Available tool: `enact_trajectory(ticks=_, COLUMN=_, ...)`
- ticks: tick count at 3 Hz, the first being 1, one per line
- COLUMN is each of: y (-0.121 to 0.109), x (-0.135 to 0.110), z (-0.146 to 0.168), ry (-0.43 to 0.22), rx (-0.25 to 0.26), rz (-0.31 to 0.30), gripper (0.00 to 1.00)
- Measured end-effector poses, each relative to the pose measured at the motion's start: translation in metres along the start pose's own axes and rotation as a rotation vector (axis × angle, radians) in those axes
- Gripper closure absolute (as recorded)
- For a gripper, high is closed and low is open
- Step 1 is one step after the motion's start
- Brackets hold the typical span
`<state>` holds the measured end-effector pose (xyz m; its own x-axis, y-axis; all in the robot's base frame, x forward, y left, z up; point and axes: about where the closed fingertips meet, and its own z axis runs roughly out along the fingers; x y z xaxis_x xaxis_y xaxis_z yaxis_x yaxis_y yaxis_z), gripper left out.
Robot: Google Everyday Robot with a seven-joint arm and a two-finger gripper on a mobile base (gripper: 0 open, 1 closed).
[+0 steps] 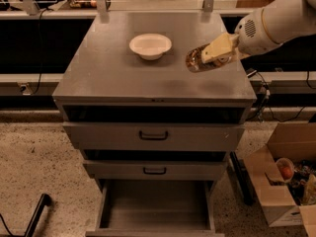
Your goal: Pick orange can from bottom drawer and place on counter
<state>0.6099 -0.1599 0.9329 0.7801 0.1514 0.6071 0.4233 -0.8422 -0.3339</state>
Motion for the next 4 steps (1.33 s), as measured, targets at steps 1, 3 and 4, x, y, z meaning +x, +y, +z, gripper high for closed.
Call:
enact_trajectory(ticks=1, y=-0.014, x=0.006, z=0.018, ry=0.014, rx=0.040, rz=-0.050, gripper=1.00)
enact_trajectory(ticks=3, y=-0.051, x=0.008, z=0.063, ry=0.004, rx=0.076, rz=-0.156, gripper=1.00)
enact_trajectory(ticks=4, y=-0.059, x=0.003, z=0.090, ry=-0.024, rx=0.082, rz=-0.168, gripper=1.00)
